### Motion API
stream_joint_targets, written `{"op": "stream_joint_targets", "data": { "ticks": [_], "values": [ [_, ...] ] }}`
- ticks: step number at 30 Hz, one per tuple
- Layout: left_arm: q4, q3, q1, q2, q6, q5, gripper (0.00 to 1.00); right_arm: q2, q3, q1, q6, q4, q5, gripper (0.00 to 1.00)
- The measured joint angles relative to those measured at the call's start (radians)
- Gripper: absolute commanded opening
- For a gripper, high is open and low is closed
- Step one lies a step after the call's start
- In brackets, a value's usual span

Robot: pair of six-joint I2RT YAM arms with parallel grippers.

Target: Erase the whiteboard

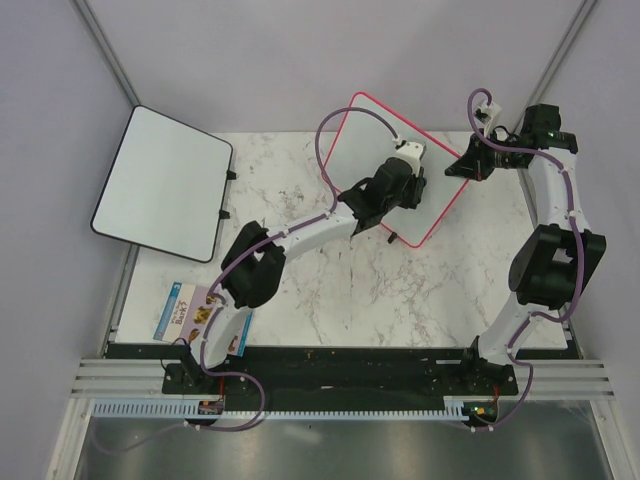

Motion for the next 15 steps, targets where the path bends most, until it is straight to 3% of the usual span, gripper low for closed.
{"op": "stream_joint_targets", "data": {
  "ticks": [15],
  "values": [
    [0.053,-0.208,0.253,-0.07,-0.048,-0.031,0.02,-0.004,0.004,0.005,0.022,-0.019,0.003,0.0]
  ]
}}
